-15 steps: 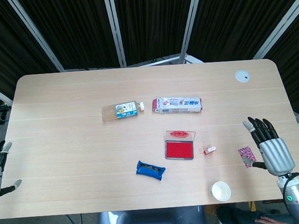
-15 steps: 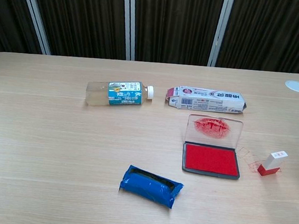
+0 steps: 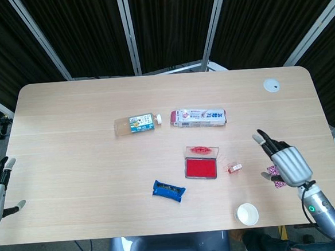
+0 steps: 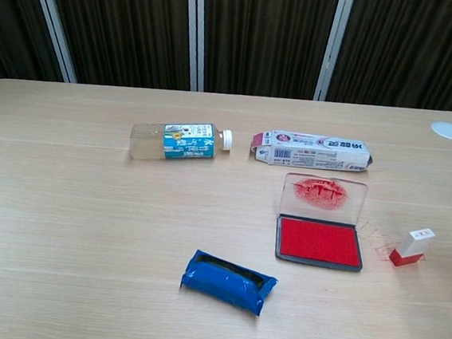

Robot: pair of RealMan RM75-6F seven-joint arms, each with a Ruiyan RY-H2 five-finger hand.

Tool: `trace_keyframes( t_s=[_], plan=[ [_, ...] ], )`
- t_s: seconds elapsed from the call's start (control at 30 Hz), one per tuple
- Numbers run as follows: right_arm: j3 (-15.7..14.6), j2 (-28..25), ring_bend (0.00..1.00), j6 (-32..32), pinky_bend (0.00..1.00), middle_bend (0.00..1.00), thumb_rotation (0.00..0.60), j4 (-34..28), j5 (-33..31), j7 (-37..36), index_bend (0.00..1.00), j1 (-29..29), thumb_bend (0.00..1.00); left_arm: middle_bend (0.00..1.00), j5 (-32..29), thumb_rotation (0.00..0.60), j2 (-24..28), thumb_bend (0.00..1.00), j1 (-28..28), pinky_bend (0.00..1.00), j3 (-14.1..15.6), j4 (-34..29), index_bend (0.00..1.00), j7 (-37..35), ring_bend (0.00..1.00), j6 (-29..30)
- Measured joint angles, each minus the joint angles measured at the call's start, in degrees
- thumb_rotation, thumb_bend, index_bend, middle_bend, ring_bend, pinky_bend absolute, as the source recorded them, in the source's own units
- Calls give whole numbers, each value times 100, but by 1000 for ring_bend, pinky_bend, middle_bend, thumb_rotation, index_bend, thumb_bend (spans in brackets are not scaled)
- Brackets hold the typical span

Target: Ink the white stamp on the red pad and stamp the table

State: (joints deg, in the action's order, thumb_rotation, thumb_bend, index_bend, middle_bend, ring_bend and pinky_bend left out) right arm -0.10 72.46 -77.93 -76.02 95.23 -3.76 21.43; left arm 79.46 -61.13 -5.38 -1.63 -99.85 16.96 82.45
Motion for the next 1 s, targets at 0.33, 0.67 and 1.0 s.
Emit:
trace_keyframes(
  t_s=[0.33,0.67,1.0],
  plan=[
    [-265,648,768,778,1000,337,600,1345,918,-210,311,968,90,0,-304,600,-175,0,-47,0,-65,104,0,298,0,-113],
    [-503,951,768,1228,1000,373,600,1669,1083,82,333,1277,172,0,-464,600,-181,0,-61,0,-85,134,0,328,0,-196],
    [-675,1248,768,1251,1000,377,600,2179,1155,363,345,1322,206,0,-487,600,-182,0,-80,0,-60,106,0,367,0,-243]
  ],
)
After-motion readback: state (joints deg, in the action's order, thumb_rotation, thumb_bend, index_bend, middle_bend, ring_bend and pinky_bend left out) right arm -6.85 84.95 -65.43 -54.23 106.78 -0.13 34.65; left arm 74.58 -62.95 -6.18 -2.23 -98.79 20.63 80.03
